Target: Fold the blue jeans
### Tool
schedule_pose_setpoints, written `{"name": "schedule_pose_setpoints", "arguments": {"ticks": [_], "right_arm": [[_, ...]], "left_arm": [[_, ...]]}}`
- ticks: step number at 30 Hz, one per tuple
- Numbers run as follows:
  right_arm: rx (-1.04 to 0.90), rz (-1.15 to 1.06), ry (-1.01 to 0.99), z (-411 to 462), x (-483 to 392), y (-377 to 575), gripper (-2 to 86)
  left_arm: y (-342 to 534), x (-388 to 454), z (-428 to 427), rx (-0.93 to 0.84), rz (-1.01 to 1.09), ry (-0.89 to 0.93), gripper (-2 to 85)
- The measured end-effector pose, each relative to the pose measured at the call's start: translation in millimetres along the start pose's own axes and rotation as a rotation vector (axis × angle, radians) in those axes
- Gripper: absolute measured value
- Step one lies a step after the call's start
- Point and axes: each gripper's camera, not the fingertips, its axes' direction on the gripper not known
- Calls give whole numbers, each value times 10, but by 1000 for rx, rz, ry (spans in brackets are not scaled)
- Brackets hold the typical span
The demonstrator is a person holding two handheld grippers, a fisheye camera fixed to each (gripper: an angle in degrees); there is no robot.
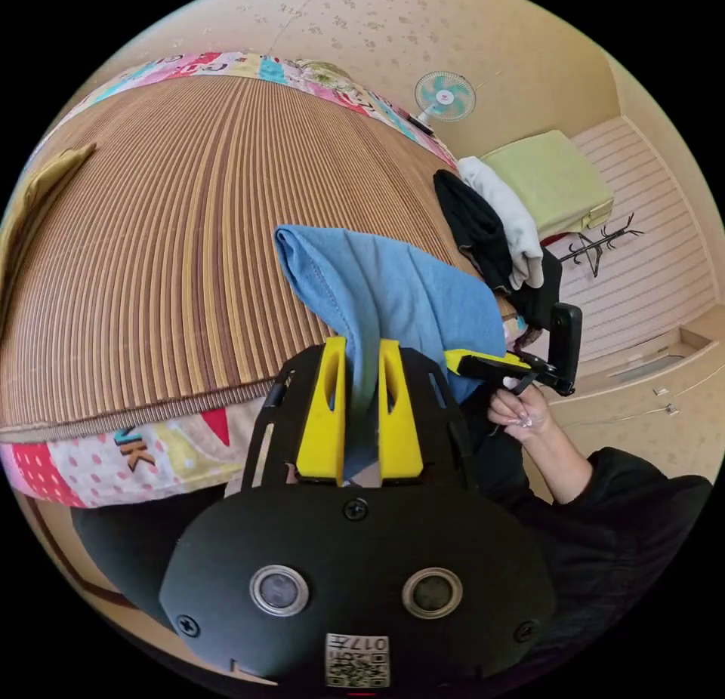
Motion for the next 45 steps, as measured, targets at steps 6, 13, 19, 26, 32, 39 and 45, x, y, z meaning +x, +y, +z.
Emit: {"name": "schedule_pose_setpoints", "arguments": {"ticks": [6,13,19,26,32,39,45], "right_arm": [[297,-10,-311,-1012,-252,919,-2],[571,-285,-19,-2717,-925,566,3],[671,-3,347,-4030,-584,-726,91],[427,359,700,-3393,301,-574,142],[342,371,552,-2057,290,953,73],[639,77,548,-2298,-545,1321,8],[906,-216,398,-2762,-1360,1006,2]], "left_arm": [[680,647,-554,88,124,217,64],[-356,2328,-917,269,556,300,65],[-2175,3395,-489,246,551,169,115],[-1807,2763,108,134,475,-37,130],[18,1266,234,-44,182,-125,124],[1013,369,-1205,209,-165,-487,125],[535,-191,-2213,507,-306,-679,150]]}}
